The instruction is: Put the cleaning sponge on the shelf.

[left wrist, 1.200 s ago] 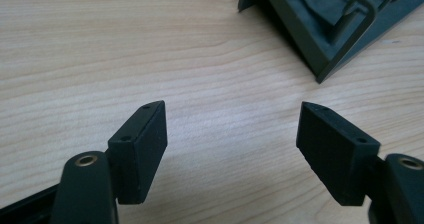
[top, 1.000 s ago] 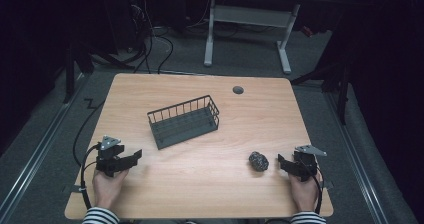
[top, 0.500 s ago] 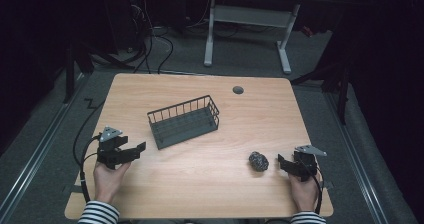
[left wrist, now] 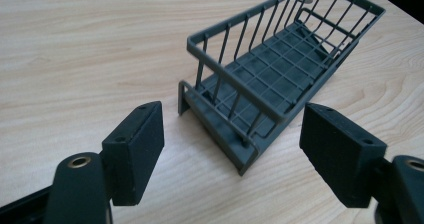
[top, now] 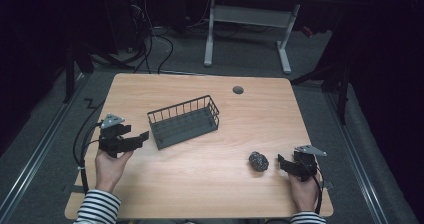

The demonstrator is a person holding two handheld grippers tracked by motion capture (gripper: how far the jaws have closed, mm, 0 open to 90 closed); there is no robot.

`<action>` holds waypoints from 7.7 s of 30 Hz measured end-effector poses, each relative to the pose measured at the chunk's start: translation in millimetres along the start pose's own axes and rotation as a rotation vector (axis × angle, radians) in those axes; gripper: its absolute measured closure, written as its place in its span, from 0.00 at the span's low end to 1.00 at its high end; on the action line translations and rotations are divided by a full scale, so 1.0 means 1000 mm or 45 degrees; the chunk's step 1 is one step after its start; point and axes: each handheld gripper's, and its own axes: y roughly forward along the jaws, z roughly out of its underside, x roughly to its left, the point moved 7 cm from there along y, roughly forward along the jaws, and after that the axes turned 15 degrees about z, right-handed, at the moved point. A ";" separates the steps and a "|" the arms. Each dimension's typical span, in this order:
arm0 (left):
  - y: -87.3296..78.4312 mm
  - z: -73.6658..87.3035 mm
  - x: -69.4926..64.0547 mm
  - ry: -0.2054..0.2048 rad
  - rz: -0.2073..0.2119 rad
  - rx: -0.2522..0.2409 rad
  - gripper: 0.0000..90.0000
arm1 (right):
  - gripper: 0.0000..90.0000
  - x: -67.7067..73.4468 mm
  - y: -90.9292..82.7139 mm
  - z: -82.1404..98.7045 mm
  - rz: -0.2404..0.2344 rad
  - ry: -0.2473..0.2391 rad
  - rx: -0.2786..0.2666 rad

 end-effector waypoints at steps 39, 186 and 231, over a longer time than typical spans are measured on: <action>0.069 -0.024 0.033 -0.023 -0.065 0.120 0.58 | 0.35 0.000 0.000 0.000 -0.003 -0.001 0.001; 0.005 0.116 0.051 -0.079 -0.357 0.104 0.28 | 0.32 0.000 -0.027 0.012 -0.118 -0.039 0.018; 0.005 0.115 0.051 -0.073 -0.361 0.106 0.27 | 0.44 0.089 -0.036 -0.018 -0.380 -0.348 -0.041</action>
